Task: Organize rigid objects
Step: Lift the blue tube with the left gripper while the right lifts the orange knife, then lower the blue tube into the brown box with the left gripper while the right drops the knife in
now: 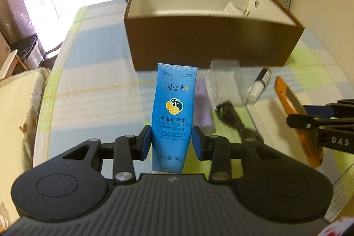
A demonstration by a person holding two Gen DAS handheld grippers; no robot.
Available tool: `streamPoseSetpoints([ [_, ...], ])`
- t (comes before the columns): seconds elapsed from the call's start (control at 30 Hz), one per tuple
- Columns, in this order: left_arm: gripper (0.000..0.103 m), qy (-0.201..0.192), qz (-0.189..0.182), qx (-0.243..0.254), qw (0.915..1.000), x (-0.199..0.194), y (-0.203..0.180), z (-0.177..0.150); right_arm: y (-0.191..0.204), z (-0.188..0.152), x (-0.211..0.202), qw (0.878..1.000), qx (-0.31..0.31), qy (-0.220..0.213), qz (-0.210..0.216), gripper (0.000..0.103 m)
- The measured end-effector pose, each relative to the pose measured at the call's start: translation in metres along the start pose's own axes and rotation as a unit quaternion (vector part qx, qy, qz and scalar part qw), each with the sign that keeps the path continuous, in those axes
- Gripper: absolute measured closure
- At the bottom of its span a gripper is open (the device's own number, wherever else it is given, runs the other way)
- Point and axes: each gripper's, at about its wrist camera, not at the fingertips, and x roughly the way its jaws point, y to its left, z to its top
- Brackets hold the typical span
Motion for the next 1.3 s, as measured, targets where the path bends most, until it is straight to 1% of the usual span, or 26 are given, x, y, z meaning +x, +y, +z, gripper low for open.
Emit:
streamPoseSetpoints([
  [0.23, 0.069, -0.029, -0.010, 0.006, 0.9995, -0.008, -0.001, 0.032, 0.005, 0.033, -0.002, 0.999, 0.000, -0.024, 0.023, 0.071],
  [0.47, 0.069, -0.056, -0.016, 0.019, 0.9981, -0.009, -0.001, 0.069, 0.006, 0.074, -0.006, 0.998, 0.005, -0.052, 0.040, 0.071],
  [0.73, 0.069, -0.079, -0.016, 0.030, 0.9963, 0.007, 0.000, 0.121, 0.003, 0.132, 0.002, 0.995, 0.002, -0.084, 0.045, 0.071],
  [0.9, 0.069, -0.085, -0.016, 0.029, 0.9958, 0.023, 0.002, 0.154, 0.001, 0.168, 0.020, 0.995, 0.001, -0.093, 0.044, 0.071],
  [1.1, 0.069, -0.078, -0.027, 0.019, 0.9964, 0.052, 0.010, 0.188, -0.008, 0.203, 0.050, 0.995, 0.006, -0.087, 0.043, 0.071],
  [1.3, 0.069, -0.050, -0.038, 0.016, 0.9979, 0.089, 0.012, 0.211, -0.021, 0.225, 0.088, 0.997, 0.011, -0.066, 0.026, 0.071],
])
